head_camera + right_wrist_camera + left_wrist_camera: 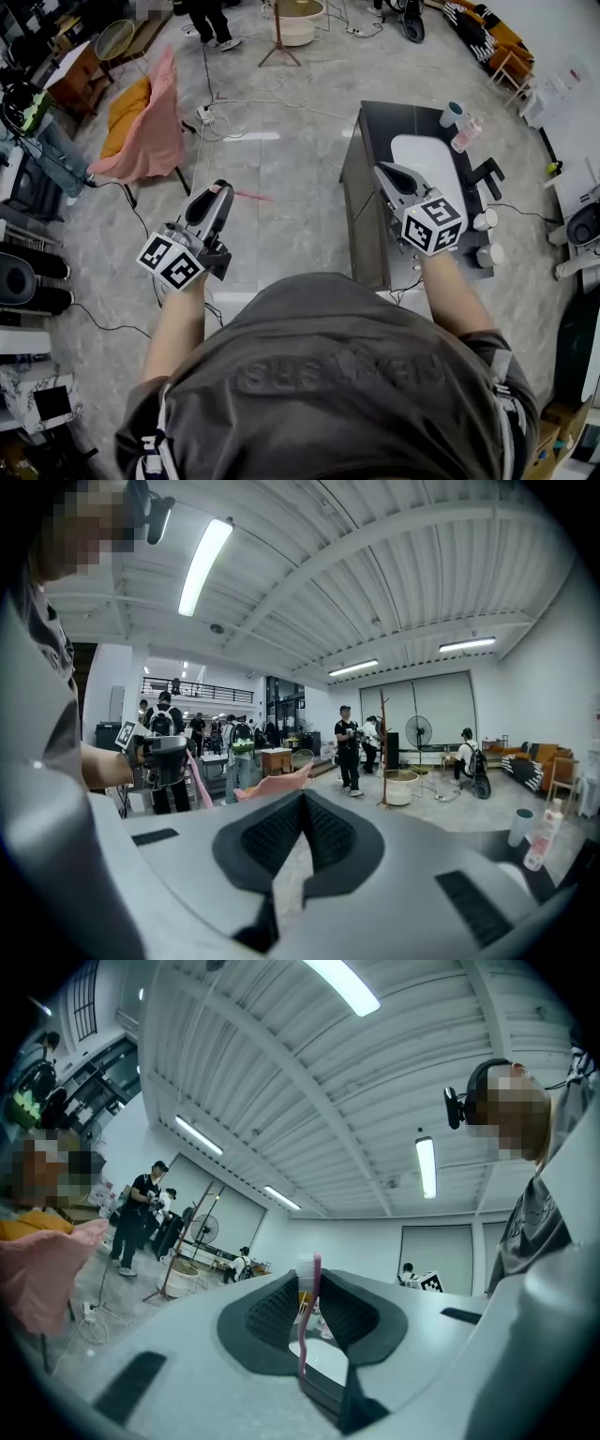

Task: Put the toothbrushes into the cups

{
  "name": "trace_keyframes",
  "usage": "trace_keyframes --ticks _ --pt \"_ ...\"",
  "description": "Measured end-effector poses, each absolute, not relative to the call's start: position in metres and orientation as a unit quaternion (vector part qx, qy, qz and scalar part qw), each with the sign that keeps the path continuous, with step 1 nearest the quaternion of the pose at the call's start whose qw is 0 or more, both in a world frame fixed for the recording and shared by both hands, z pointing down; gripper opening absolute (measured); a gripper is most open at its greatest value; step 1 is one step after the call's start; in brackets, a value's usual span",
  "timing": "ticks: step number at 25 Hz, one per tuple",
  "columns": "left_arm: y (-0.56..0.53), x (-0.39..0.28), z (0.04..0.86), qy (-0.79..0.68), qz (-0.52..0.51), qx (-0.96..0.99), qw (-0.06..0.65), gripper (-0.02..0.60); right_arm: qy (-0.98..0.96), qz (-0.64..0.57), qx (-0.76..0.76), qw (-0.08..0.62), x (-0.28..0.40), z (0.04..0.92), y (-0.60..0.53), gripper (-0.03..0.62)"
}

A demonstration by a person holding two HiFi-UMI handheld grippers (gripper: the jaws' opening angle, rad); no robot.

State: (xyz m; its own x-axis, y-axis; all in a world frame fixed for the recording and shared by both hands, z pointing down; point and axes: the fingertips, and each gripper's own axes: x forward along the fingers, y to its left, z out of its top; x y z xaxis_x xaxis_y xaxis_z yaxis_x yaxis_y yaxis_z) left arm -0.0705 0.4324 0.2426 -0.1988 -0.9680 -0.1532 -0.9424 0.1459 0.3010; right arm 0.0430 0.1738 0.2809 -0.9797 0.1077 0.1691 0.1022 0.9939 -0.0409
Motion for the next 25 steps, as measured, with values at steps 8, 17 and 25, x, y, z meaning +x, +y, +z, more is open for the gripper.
trace_keyframes --ticks 8,17,25 --pt "0.396 -0.046 0.242 -0.764 -0.159 0.624 0.039 0.06 -0.995 0.015 -0.065 0.08 0.067 0.281 0.138 -0.008" --pt "0.374 -0.066 0.249 -0.771 -0.147 0.617 0.056 0.06 -0.993 0.034 -0.071 0.084 0.05 0.3 0.111 -0.008" --pt "0.352 -0.159 0.277 -0.751 -0.168 0.635 0.066 0.06 -0.993 0.023 -0.055 0.1 -0.032 0.314 0.098 -0.008"
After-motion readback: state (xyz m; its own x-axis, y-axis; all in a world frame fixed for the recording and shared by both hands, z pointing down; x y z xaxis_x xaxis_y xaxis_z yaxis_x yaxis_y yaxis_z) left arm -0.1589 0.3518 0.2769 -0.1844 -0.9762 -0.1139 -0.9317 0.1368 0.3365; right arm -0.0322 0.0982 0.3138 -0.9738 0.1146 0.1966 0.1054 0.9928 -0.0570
